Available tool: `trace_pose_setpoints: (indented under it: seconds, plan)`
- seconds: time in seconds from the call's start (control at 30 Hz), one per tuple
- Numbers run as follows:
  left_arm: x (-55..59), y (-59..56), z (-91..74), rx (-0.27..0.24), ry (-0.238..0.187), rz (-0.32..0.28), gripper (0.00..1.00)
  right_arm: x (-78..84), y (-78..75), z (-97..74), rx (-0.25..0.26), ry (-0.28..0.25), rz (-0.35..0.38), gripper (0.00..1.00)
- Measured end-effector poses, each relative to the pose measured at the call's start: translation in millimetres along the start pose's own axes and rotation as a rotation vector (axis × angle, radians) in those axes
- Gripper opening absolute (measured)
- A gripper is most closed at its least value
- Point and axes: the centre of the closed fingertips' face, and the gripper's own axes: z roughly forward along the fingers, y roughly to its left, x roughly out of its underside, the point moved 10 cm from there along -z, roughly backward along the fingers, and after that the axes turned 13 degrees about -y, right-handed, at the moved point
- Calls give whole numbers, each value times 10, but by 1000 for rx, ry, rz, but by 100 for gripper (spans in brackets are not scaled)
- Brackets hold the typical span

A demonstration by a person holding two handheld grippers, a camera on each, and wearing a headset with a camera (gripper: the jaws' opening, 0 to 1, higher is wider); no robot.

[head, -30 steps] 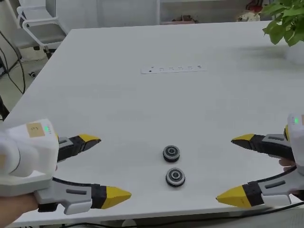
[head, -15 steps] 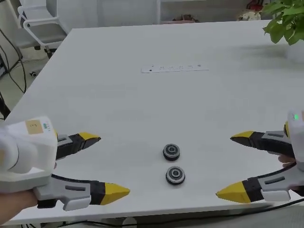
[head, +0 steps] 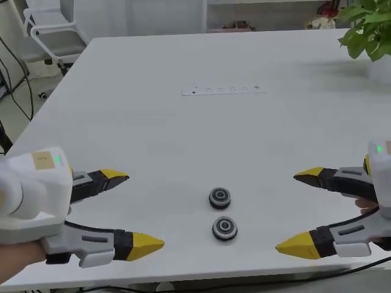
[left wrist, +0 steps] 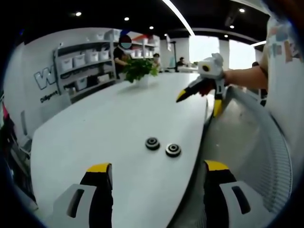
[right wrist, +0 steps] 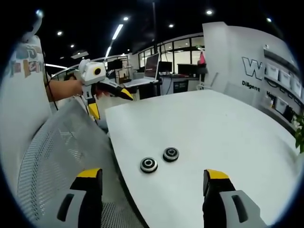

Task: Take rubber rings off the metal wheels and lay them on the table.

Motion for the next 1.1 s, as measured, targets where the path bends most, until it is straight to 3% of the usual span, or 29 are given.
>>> trace_pose_setpoints:
  seconds: [0.53, 1.0, 1.1]
  plan:
    - [7, 92, 99, 18, 7, -9, 77, -67, -130, 115, -11, -29, -1, 83]
    - [-26, 187, 305, 56, 12, -7, 74, -47, -244, 272, -56, 16, -37, 79]
    - [-26, 197, 357, 63, 27, 19, 72, -38, -266, 306, -67, 27, -47, 78]
